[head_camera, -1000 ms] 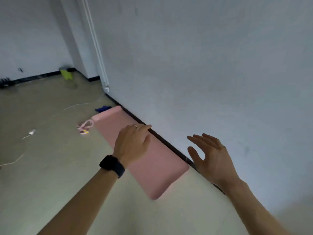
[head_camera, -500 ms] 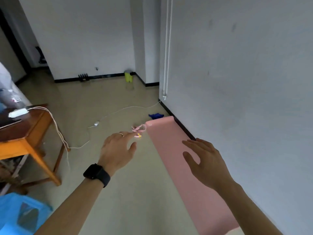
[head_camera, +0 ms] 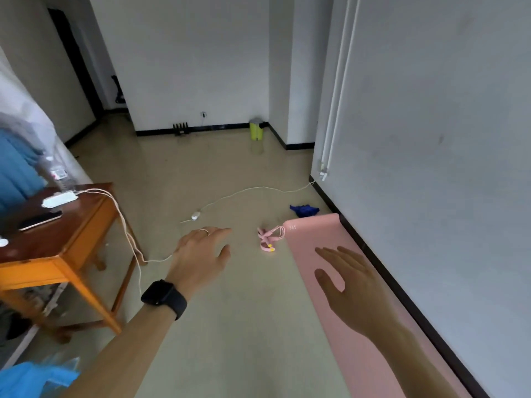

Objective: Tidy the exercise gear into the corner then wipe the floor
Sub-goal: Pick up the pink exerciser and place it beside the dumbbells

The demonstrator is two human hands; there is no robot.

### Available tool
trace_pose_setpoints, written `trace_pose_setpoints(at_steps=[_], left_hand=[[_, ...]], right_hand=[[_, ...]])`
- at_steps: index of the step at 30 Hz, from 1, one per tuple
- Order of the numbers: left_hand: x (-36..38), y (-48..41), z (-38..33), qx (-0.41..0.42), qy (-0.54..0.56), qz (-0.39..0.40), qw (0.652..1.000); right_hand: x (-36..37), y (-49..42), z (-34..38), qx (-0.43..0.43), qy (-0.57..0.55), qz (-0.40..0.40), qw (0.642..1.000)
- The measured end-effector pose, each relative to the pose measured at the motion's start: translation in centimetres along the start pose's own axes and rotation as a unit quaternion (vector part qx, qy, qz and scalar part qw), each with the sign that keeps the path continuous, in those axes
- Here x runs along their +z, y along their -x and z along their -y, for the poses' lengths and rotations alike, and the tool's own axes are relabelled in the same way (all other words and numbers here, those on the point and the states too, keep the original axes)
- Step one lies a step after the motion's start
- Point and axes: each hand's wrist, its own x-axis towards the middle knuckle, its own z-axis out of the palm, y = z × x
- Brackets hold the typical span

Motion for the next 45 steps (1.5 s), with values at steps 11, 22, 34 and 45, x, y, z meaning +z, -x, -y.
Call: trace_pose_setpoints(at_steps=[11,22,34,45], left_hand=[[5.0,-20.5,7.4,-0.046,0.013,0.018,0.999],[14.9,-42.9,18.8,-0.019,-0.004,0.087,0.996],[23.1,-70.1,25.0,0.047,-0.006,0.148,0.988],[35.7,-94.9,22.7,0.145,-0.044,0.276,0.949]], right_hand=[[11.0,-22.4,-4.7,0.005,-0.03,0.05,0.998],[25.1,-42.1,-10.2,0.029,0.032,0.112,0.993],[35.7,-62.3,-16.2,0.146,0.062,0.14,0.977],[46.2,-77.4,-27.6,0.324,0.023,0.178,0.929]])
